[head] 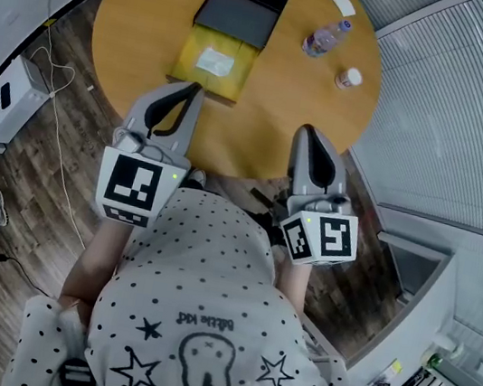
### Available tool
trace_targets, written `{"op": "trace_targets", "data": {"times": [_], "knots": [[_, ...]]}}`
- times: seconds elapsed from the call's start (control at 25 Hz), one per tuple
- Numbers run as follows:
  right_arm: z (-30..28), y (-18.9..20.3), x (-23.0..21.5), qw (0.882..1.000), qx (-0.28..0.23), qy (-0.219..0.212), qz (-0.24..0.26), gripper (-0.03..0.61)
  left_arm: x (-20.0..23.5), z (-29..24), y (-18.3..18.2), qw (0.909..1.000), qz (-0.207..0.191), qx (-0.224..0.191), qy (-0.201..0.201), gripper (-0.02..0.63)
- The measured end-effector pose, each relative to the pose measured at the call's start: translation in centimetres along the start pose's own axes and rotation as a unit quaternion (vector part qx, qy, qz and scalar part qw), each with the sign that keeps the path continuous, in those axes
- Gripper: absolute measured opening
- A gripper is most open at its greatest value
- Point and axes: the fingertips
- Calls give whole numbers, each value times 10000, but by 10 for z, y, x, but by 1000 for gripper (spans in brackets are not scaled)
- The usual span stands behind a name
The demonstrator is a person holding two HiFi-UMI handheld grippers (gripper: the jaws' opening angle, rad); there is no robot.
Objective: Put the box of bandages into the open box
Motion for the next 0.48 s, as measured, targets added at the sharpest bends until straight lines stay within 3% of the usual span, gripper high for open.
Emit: {"op": "trace_targets", "data": {"times": [0.48], "knots": [[-3, 3, 1, 10000, 29, -72, 4, 5, 1, 0, 7, 9999, 11, 123, -18, 12]]}}
Point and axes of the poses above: the fingertips, and each gripper's own axes: z backward along the fingers, x to its left, y out of its underside, and after that the axes turned 10 degrees about -y, right-handed
